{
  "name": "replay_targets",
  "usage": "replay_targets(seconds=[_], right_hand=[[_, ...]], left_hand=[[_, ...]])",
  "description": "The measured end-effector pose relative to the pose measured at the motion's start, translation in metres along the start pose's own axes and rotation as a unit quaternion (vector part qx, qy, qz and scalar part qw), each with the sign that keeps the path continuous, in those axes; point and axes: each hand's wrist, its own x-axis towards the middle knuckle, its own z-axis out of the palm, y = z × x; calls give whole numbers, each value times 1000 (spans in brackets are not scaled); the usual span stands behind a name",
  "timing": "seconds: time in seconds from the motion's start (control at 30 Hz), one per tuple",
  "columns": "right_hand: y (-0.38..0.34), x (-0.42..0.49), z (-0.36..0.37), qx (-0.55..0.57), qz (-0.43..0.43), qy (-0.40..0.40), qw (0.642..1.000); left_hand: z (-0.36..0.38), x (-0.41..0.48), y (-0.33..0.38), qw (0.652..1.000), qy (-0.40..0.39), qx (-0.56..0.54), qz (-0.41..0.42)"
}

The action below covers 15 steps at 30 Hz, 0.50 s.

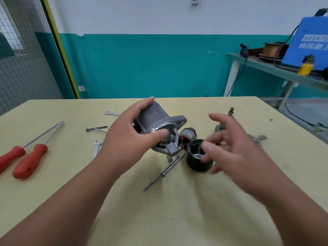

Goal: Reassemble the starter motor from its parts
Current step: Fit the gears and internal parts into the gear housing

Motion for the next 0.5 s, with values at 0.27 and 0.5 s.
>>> replay_targets(seconds=[0.27, 0.5], right_hand=[[-11, -5, 88, 480, 203, -55, 851], [3, 2, 85, 359, 186, 38, 914]], left_hand=[[18, -23, 4, 994, -54, 79, 51], [14, -10, 6, 969, -41, -142, -198]])
